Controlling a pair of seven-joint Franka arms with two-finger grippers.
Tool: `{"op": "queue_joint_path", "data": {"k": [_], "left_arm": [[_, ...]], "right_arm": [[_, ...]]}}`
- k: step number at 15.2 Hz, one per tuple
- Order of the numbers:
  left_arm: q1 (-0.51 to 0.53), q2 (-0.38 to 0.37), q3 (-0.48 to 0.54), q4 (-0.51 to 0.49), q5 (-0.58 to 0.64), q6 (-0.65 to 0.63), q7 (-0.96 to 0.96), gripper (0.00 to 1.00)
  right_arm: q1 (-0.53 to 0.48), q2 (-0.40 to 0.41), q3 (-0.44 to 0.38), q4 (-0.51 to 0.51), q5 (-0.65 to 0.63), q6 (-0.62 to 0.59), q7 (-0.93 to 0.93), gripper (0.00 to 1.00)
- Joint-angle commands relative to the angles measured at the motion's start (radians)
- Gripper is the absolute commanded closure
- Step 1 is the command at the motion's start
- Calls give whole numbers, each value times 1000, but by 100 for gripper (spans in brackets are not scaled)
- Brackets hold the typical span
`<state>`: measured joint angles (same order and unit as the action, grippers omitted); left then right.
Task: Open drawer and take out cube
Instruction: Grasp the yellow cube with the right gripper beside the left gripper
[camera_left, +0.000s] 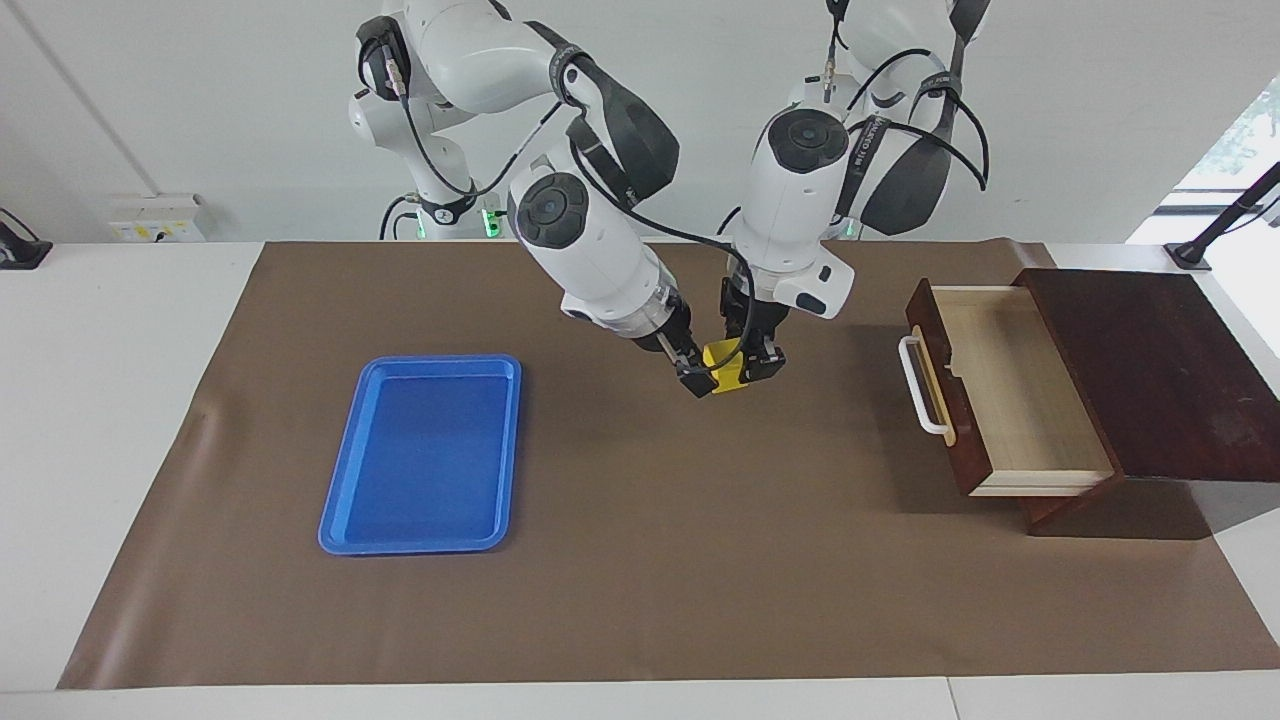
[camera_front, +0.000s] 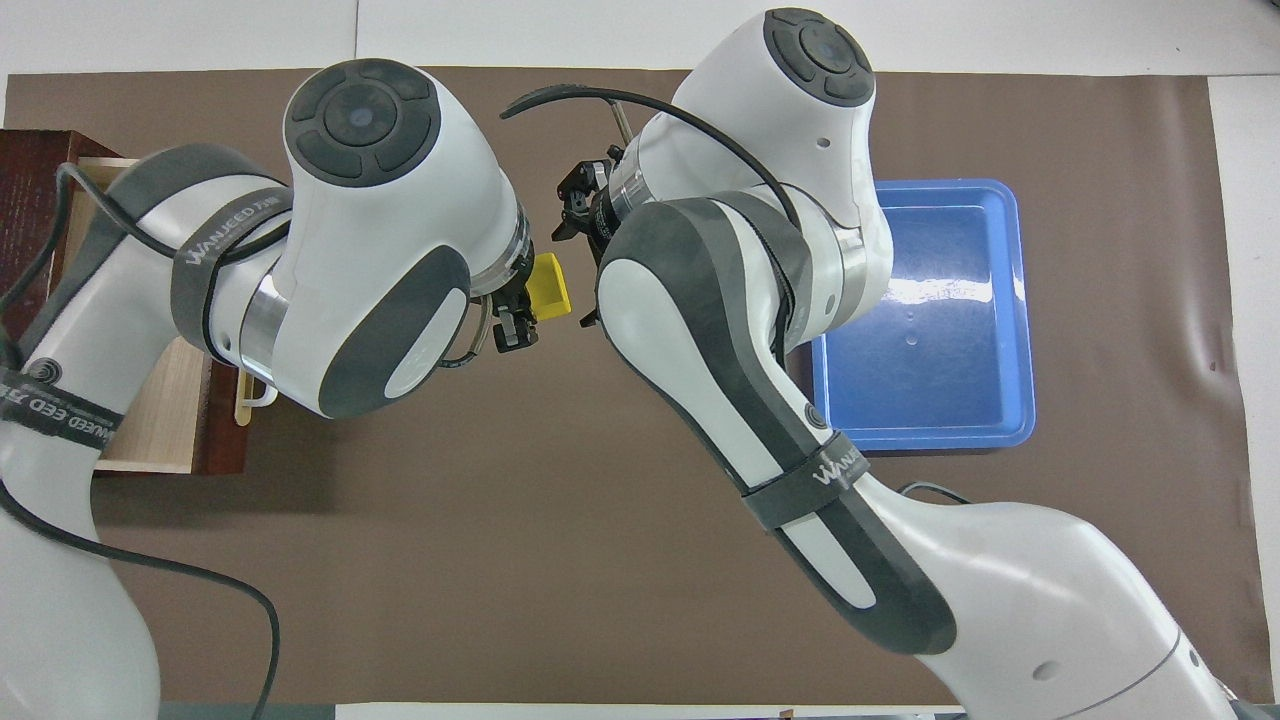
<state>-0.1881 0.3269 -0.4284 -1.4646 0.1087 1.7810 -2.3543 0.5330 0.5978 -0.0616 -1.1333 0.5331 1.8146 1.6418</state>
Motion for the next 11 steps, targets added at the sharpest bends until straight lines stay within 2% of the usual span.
{"op": "queue_joint_path", "data": {"k": [1, 11], "left_arm": [[7, -17, -6, -19, 19, 2, -16, 100], [10, -17, -6, -19, 19, 3, -16, 100]], "right_arm": [[7, 22, -1, 33, 4, 8, 36, 8], [30, 27, -1, 37, 2, 23, 73, 10]]}}
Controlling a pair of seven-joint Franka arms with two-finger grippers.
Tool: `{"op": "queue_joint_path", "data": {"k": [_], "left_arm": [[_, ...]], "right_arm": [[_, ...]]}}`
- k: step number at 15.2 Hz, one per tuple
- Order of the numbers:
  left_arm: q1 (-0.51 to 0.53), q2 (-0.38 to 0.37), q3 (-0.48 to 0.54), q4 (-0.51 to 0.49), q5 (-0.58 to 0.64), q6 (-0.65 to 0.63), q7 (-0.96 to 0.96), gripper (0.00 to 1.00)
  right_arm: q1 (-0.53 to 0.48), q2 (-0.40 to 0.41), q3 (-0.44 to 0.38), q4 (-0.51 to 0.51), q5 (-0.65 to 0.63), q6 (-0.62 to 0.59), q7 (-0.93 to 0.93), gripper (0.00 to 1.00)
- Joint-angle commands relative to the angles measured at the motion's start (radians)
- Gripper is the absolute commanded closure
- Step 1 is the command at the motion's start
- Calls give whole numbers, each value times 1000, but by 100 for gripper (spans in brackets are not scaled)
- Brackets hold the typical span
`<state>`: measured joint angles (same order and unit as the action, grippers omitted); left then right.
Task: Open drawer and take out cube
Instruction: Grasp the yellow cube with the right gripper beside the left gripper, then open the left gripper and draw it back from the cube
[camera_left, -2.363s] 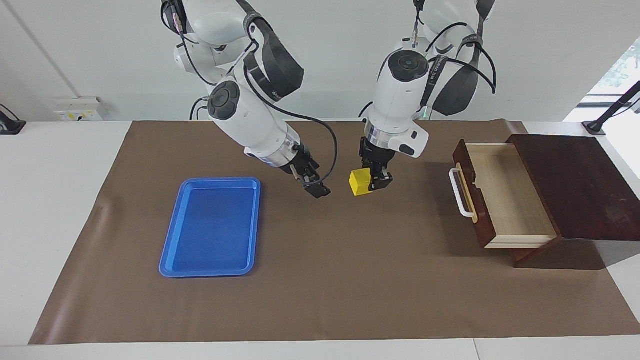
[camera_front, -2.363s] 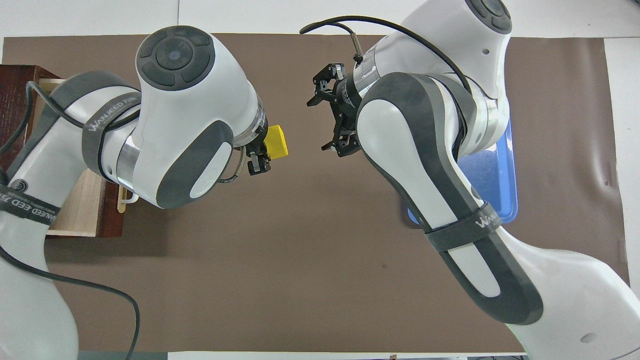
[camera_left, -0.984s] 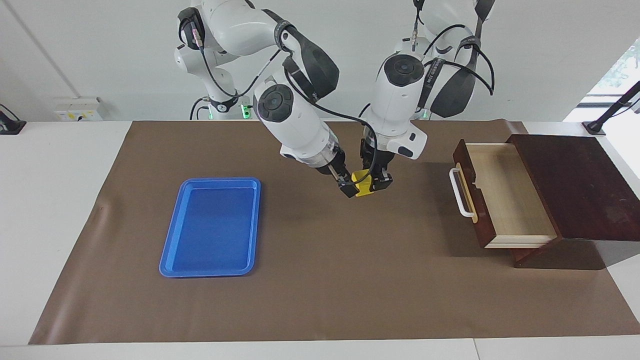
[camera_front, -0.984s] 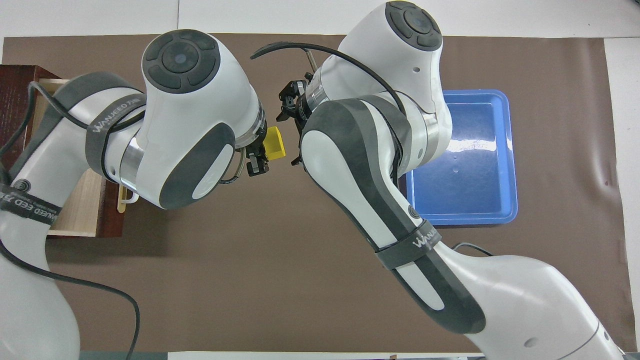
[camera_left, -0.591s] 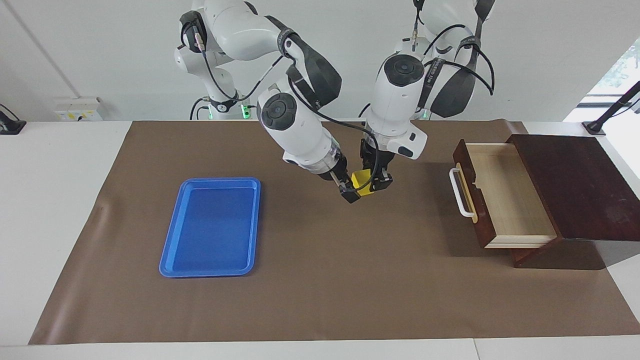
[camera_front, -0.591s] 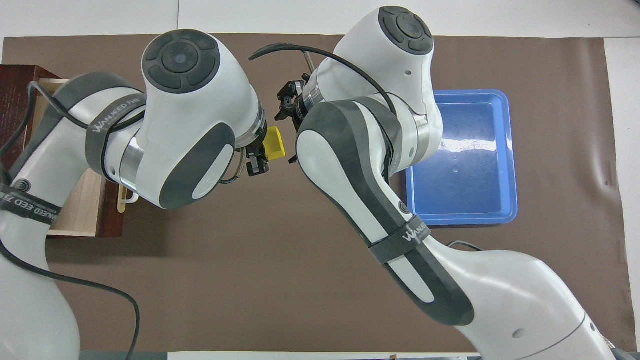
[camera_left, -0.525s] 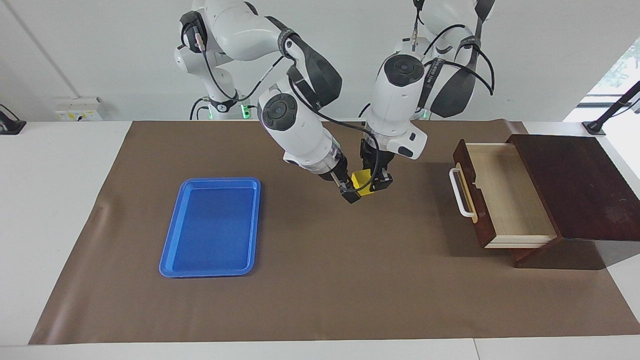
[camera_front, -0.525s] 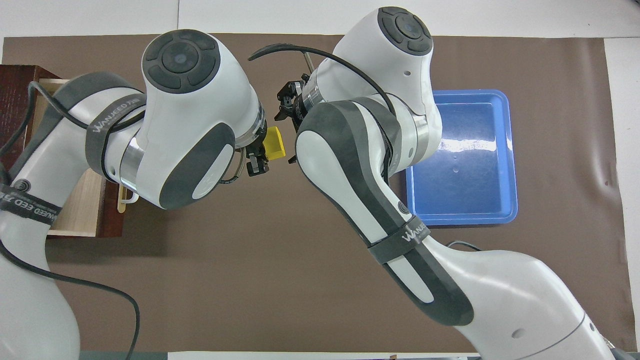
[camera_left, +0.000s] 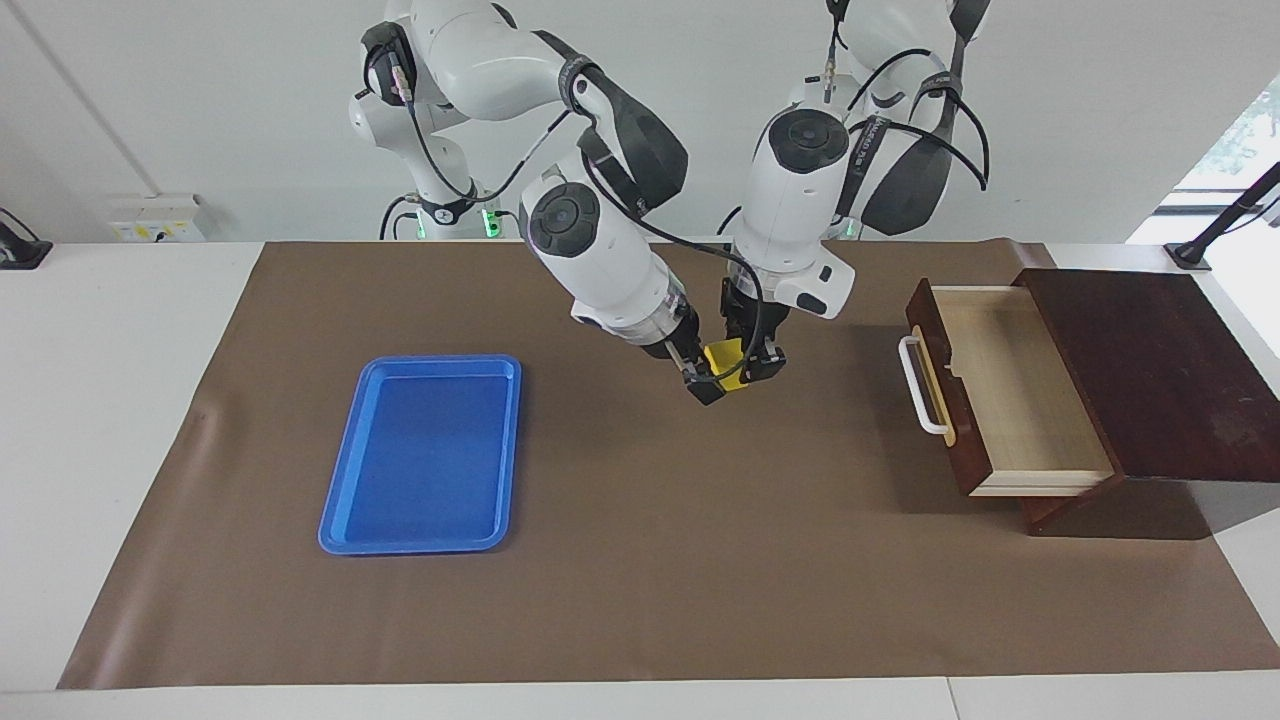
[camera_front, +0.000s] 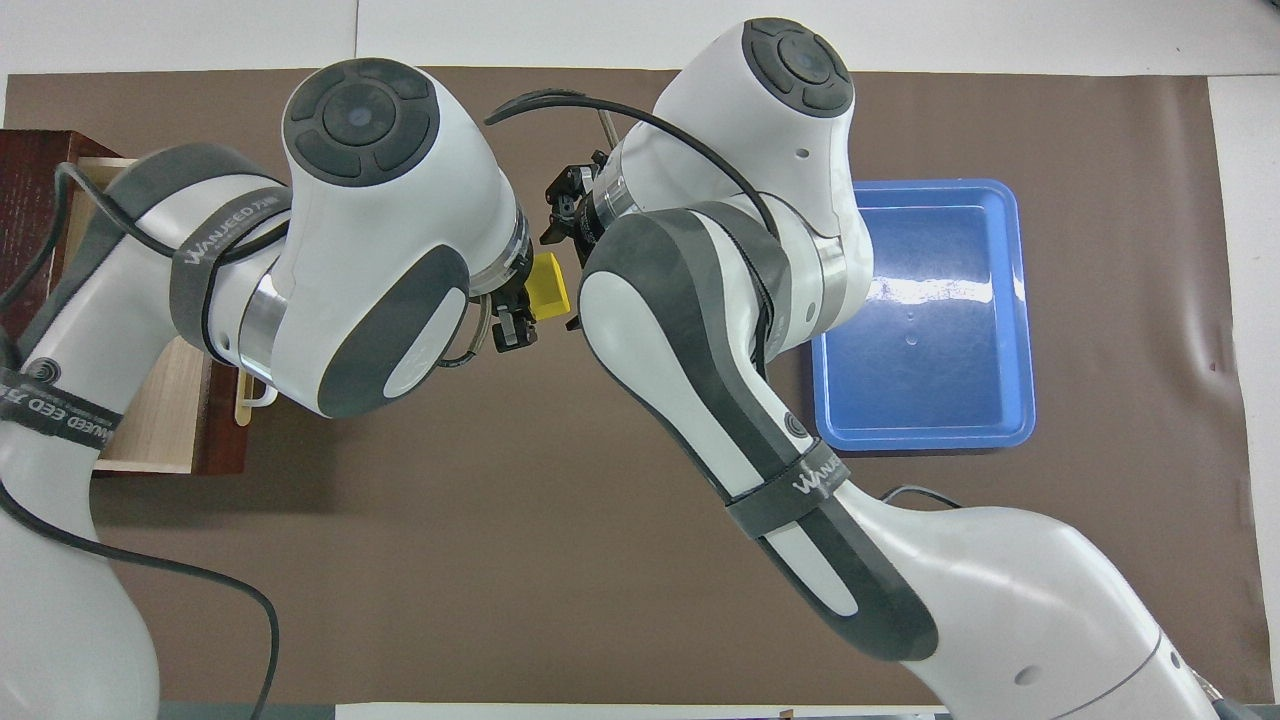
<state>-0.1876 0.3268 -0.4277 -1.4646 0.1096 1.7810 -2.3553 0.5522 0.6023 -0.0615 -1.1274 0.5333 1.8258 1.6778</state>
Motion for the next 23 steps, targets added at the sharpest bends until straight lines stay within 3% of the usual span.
{"op": "queue_joint_path", "data": {"k": [1, 4, 6, 7, 10, 14, 15, 16, 17, 23], "left_arm": [[10, -18, -6, -19, 18, 3, -15, 100], [10, -18, -6, -19, 18, 3, -15, 100], [10, -18, -6, -19, 18, 2, -15, 100], [10, -19, -6, -19, 18, 3, -15, 100], [10, -17, -6, -19, 18, 3, -15, 100], [7, -15, -6, -19, 18, 0, -12, 100], [7, -14, -5, -19, 18, -5, -10, 91], [5, -14, -3, -19, 18, -8, -2, 25], [4, -14, 1, -17, 18, -11, 1, 0], [39, -17, 69, -11, 18, -32, 108, 0]], "right_arm": [[15, 21, -3, 31, 2, 12, 39, 10], [15, 21, -3, 29, 1, 12, 39, 15], [17, 21, -3, 29, -1, 12, 39, 32], [17, 21, -1, 28, -1, 12, 39, 45], [15, 17, -1, 26, -3, 9, 30, 100], [11, 16, -1, 24, 5, 32, 33, 100], [6, 16, 0, 24, 7, 35, 33, 100], [2, 16, 0, 23, 8, 38, 31, 100], [-3, 14, 2, 24, 10, 38, 31, 100], [-9, 14, 0, 24, 30, 38, 28, 100]]}}
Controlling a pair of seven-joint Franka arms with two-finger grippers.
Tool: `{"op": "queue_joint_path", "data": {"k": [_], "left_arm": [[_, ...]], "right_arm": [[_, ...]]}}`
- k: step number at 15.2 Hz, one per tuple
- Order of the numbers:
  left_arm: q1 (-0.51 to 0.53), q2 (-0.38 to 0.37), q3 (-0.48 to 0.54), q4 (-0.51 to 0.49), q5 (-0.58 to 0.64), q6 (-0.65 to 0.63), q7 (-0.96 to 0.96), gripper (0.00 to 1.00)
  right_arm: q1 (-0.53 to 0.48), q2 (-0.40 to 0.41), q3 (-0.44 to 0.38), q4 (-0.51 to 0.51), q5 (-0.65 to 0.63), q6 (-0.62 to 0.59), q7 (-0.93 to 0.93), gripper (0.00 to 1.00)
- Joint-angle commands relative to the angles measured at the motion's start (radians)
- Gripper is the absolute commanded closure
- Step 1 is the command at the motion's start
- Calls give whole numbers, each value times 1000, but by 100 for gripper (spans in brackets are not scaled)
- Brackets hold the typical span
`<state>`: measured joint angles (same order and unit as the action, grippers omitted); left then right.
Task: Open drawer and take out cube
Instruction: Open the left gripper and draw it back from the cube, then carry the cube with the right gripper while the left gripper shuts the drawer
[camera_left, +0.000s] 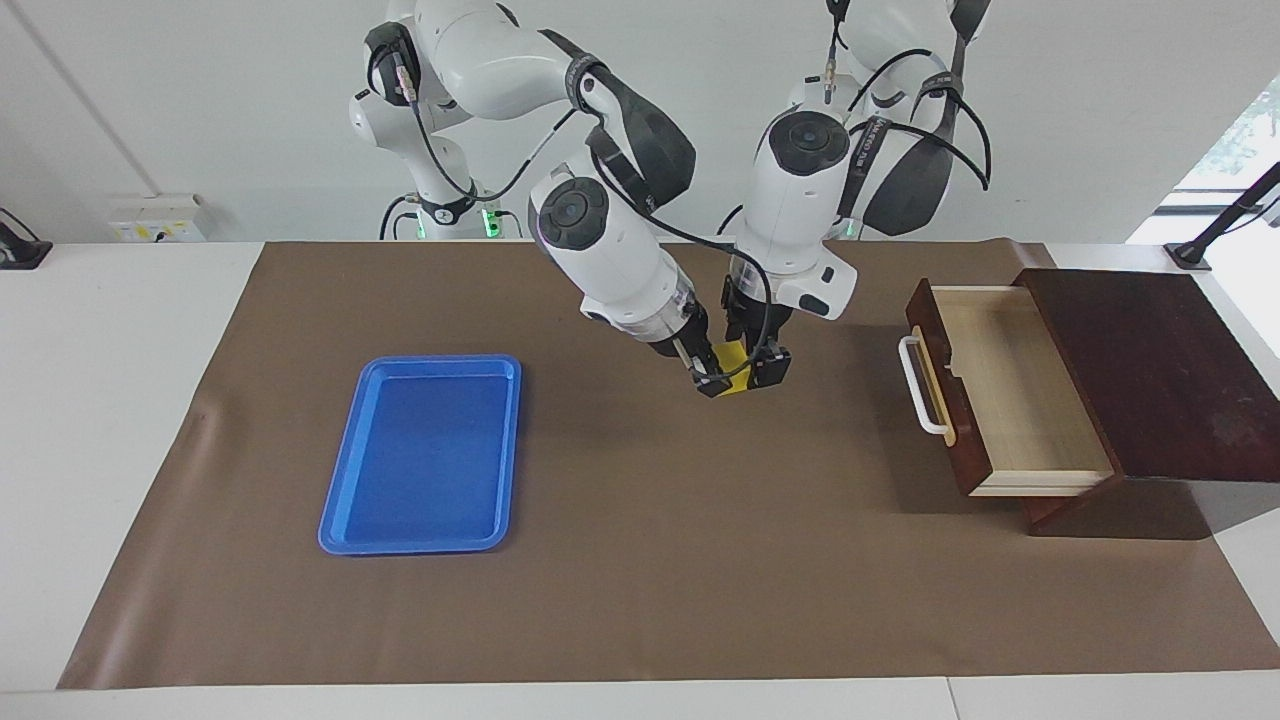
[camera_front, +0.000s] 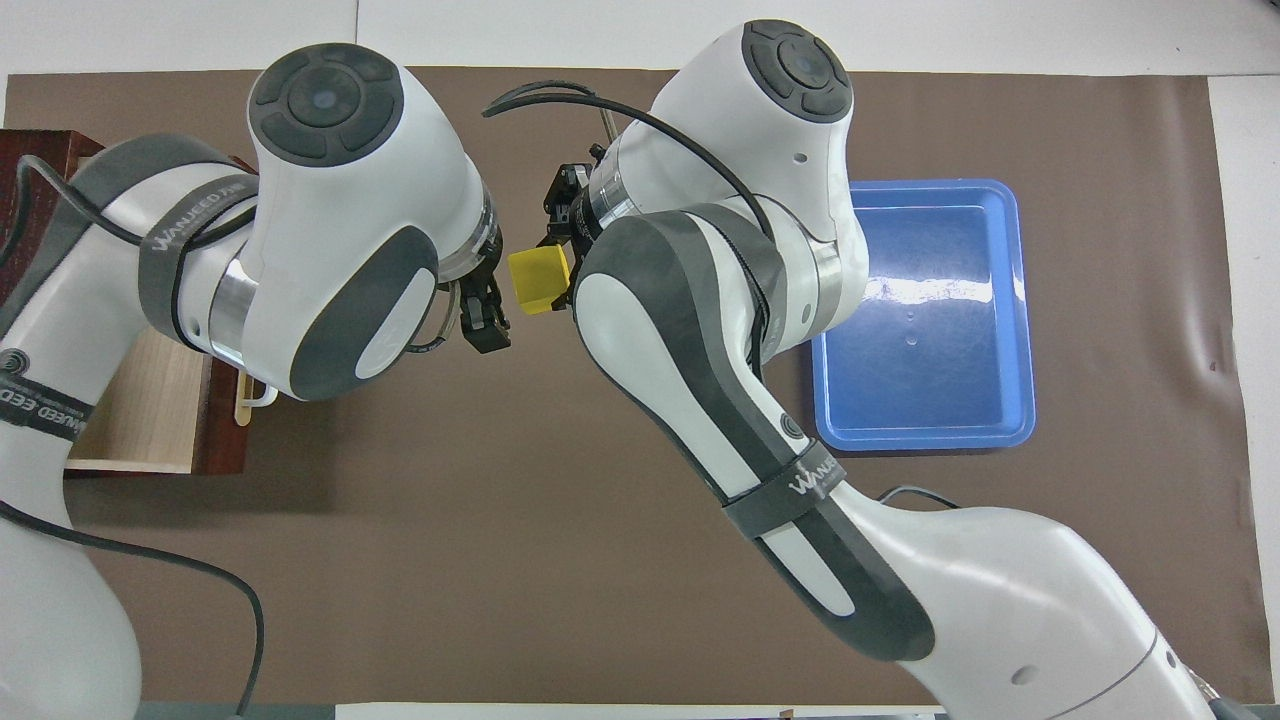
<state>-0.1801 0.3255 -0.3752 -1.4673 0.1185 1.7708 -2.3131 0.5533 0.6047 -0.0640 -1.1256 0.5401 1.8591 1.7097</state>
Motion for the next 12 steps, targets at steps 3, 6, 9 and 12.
{"op": "queue_joint_path", "data": {"k": [3, 6, 9, 12], "left_arm": [[59, -38, 105, -21, 7, -48, 176, 0], [77, -84, 166, -105, 7, -36, 346, 0], [79, -143, 222, -230, 7, 59, 449, 0], [86, -163, 249, -280, 6, 98, 521, 0]], "right_arm": [[-68, 3, 4, 15, 26, 5, -51, 100], [-192, -29, 4, -60, 41, 8, -143, 100], [-361, -48, 3, -111, 113, 0, -260, 100], [-481, -85, 1, -210, 115, -15, -355, 100]]}}
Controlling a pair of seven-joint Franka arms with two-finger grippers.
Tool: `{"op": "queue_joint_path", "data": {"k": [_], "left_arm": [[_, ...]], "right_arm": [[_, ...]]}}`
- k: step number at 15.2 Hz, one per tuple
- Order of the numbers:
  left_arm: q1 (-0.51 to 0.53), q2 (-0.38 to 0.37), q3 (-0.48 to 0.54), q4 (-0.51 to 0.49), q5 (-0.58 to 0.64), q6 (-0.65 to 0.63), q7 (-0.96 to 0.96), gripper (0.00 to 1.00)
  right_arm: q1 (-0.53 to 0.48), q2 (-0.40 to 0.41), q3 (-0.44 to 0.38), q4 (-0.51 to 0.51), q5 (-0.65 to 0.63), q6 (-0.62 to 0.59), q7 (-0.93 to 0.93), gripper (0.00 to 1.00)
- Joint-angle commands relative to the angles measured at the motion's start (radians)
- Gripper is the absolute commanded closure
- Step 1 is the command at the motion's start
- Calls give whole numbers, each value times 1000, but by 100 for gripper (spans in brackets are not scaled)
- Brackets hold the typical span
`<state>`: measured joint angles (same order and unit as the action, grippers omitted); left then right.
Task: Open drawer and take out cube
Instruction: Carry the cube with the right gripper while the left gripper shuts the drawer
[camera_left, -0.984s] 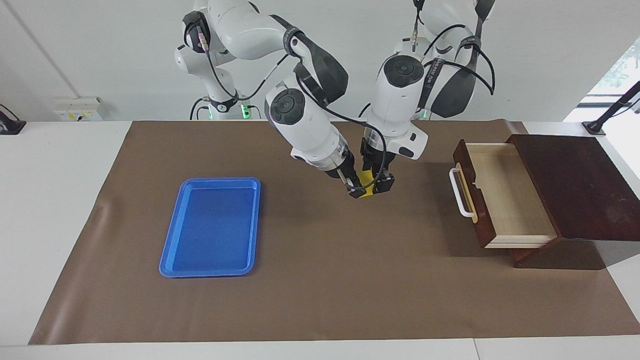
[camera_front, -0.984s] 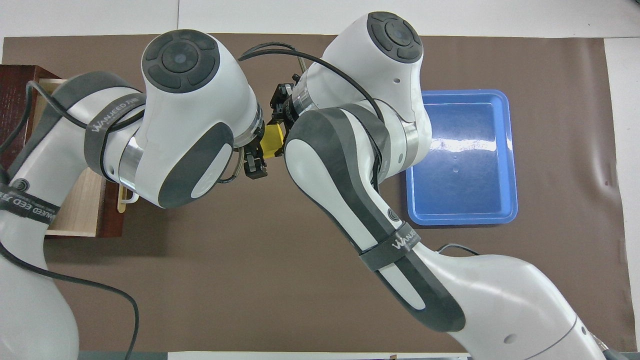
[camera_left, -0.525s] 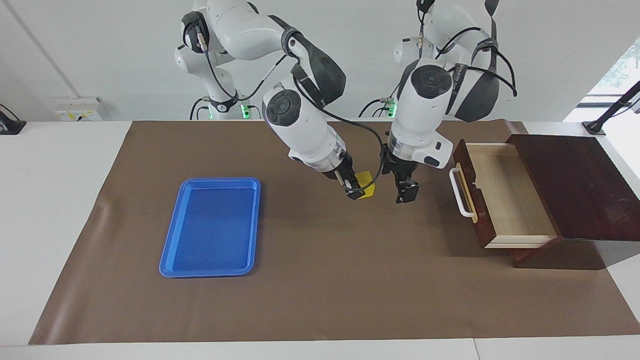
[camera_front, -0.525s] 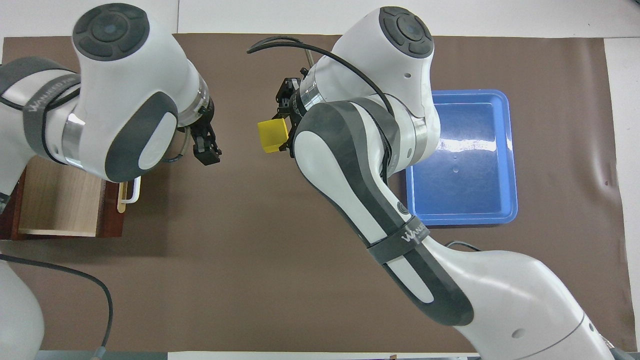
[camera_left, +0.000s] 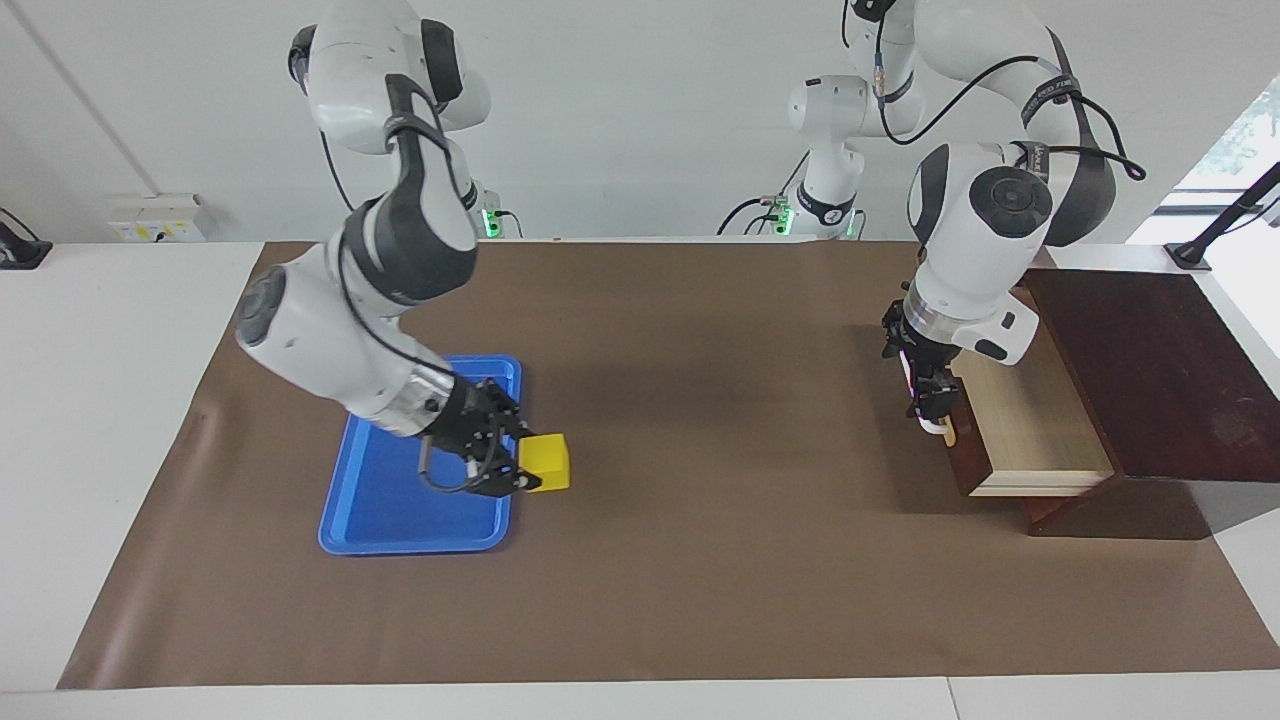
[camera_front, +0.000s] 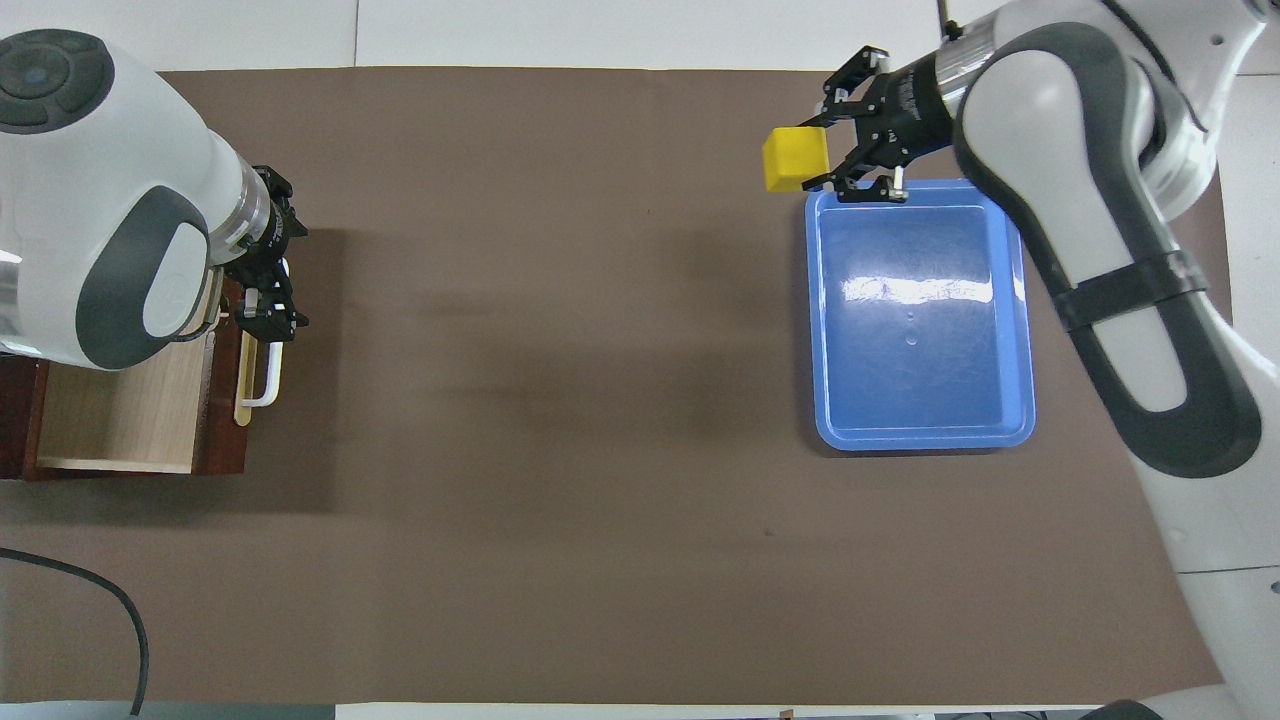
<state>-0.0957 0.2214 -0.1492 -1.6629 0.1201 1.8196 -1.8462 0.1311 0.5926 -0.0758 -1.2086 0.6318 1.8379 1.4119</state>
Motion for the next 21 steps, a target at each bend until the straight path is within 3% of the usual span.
{"op": "queue_joint_path", "data": {"k": [1, 5, 10, 14, 21], "left_arm": [[5, -59, 26, -95, 4, 56, 65, 0], [5, -99, 85, -228, 4, 196, 96, 0], [8, -91, 155, -216, 0, 219, 234, 0], [11, -86, 226, -204, -5, 237, 376, 0], [67, -86, 295, -204, -7, 250, 599, 0]], "right_arm": [[-91, -86, 13, -162, 23, 6, -80, 100], [-178, -128, 8, -310, 23, 20, -157, 100], [-303, -64, 10, -327, 25, 17, -324, 100], [-294, -60, 10, -351, 37, 50, -360, 100], [-291, -125, 10, -531, 57, 69, -449, 100]]}}
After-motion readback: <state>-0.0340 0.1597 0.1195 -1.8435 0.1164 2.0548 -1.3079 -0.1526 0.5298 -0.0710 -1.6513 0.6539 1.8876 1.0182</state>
